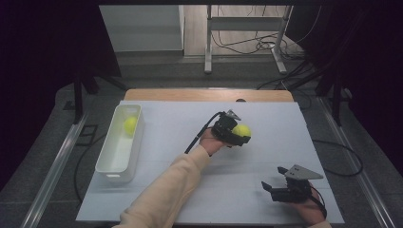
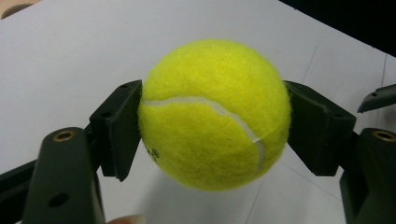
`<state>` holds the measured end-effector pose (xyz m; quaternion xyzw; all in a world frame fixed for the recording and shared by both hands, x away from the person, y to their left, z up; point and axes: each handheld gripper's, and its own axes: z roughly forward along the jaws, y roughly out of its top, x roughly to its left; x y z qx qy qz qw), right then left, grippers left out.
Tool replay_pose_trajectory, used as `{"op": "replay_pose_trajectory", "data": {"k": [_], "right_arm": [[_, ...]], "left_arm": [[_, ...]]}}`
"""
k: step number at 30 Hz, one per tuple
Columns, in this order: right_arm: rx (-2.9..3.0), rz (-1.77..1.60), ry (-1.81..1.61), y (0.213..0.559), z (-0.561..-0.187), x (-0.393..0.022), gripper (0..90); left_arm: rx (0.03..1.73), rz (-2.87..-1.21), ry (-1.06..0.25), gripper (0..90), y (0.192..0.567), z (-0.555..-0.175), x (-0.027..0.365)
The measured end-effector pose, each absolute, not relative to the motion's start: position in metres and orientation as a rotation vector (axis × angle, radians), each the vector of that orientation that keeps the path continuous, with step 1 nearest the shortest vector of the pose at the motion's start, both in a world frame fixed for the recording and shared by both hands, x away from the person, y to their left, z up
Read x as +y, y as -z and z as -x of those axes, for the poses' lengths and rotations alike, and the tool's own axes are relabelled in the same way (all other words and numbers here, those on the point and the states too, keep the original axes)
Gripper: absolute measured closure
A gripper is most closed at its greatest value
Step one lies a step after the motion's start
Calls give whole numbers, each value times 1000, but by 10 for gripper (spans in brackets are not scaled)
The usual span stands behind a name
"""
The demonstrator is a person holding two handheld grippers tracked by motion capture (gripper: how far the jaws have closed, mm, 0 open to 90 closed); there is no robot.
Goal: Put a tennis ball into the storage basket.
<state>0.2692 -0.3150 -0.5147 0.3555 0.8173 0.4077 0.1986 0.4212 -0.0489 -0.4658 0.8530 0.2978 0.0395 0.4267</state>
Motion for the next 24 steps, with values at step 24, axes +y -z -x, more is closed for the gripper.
{"op": "replay_pose_trajectory", "data": {"k": [24], "right_arm": [[2276,-1012,-1140,516,-270,-317,149]], "left_arm": [[745,-2069,-120,263,458,-398,-12]]}}
